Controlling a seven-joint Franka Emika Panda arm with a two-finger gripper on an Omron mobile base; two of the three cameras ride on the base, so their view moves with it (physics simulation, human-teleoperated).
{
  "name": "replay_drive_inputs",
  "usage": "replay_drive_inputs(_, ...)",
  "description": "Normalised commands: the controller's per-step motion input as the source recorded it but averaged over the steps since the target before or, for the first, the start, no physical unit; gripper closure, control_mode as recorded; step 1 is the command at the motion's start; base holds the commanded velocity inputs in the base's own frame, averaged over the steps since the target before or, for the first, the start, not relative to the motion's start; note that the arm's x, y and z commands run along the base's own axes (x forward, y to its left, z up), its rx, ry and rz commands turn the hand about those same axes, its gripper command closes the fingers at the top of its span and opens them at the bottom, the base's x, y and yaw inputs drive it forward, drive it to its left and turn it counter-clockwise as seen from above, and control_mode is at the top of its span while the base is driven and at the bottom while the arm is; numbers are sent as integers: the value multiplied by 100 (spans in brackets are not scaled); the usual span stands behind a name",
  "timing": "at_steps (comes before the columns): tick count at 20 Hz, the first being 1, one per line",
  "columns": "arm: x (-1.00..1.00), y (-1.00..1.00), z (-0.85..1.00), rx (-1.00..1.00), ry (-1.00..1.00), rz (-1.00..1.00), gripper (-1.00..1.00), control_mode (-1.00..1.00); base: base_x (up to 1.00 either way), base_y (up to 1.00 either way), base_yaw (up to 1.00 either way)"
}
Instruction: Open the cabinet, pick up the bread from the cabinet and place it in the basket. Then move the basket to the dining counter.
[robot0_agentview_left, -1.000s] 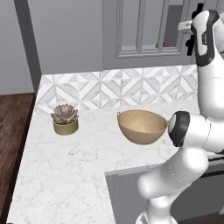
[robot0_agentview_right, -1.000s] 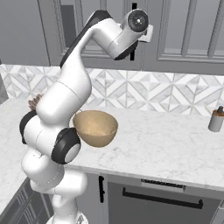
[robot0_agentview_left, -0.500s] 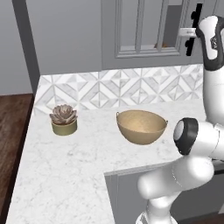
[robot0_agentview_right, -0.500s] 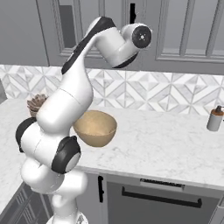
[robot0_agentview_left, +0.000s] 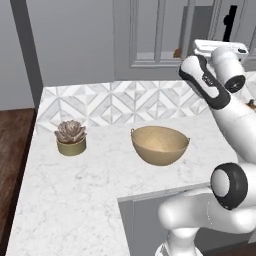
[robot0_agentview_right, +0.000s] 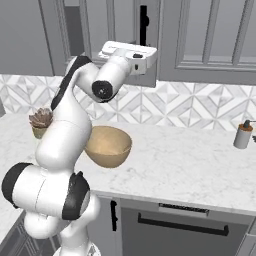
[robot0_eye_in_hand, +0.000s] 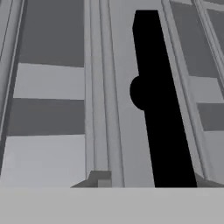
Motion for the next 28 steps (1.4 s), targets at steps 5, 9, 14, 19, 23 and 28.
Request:
replay_drive_inputs(5, -66, 100, 69, 0, 21, 16, 100, -100, 0, 0, 0)
replay_drive_inputs(9, -64, 100, 63, 4, 26, 17, 100, -100, 0, 0, 0)
replay_drive_inputs(14, -69, 100, 61, 5, 23, 17, 100, -100, 0, 0, 0)
replay_drive_inputs(19, -68, 100, 47, 3, 19, 16, 100, -100, 0, 0, 0)
replay_drive_inputs(23, -32, 100, 8, 1, 12, 6, 100, -100, 0, 0, 0)
replay_drive_inputs(28, -28, 100, 0, 1, 9, 0, 100, -100, 0, 0, 0)
